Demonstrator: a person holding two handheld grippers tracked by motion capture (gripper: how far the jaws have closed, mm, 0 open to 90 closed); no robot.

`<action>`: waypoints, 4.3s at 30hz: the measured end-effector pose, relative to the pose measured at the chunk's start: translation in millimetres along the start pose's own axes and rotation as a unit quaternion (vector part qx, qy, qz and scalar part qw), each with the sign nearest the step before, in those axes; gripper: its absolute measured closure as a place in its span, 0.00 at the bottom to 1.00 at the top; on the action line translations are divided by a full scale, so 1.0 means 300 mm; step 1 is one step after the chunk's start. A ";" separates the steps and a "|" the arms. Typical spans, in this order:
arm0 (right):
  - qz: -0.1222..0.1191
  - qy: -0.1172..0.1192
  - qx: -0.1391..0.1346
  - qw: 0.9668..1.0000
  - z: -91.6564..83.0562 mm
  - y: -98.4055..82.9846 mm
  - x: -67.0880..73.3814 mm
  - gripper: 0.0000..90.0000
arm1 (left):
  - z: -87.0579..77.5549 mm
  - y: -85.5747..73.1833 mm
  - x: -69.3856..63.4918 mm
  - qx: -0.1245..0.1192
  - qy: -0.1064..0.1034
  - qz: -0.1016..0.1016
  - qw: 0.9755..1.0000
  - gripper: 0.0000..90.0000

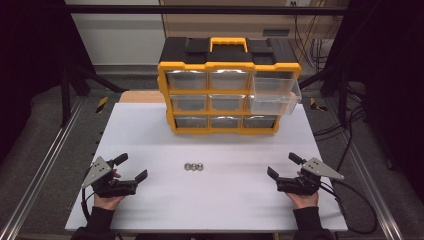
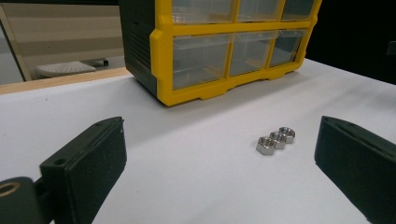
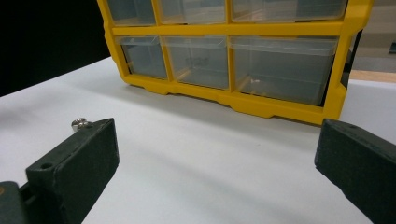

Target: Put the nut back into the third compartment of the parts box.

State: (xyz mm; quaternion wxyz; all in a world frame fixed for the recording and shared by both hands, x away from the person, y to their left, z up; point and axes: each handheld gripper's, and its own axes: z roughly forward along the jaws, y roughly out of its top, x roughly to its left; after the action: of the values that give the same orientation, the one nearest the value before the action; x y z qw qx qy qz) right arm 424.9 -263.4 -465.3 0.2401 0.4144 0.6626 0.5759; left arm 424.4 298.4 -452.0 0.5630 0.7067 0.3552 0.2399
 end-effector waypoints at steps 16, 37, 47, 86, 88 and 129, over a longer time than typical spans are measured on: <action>-0.013 0.007 -0.003 1.000 0.015 0.040 0.029 0.01 | -0.001 -0.001 0.001 -0.001 0.000 0.002 1.000 0.02; -0.057 0.043 0.032 0.997 0.172 0.114 0.171 0.01 | -0.001 -0.002 0.003 0.001 0.003 0.004 1.000 0.02; -0.076 0.067 0.051 0.994 0.300 0.145 0.272 0.03 | 0.000 -0.004 0.005 0.002 0.003 0.004 1.000 0.02; -0.097 0.115 0.208 0.966 0.636 -0.012 0.413 0.38 | 0.008 -0.011 0.003 0.006 0.000 0.003 1.000 0.03; -0.097 0.122 0.215 0.964 0.639 -0.018 0.413 0.43 | 0.007 -0.011 0.004 0.006 0.001 0.003 1.000 0.03; -0.108 0.152 0.254 0.949 0.631 0.000 0.429 0.78 | 0.006 -0.010 0.002 0.007 0.003 0.006 1.000 0.03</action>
State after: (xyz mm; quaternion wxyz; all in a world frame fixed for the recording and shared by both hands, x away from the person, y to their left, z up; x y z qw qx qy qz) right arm 505.8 -50.4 -486.6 0.0844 0.2953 0.8565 0.4149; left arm 425.6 298.0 -455.4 0.5557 0.7120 0.3540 0.2427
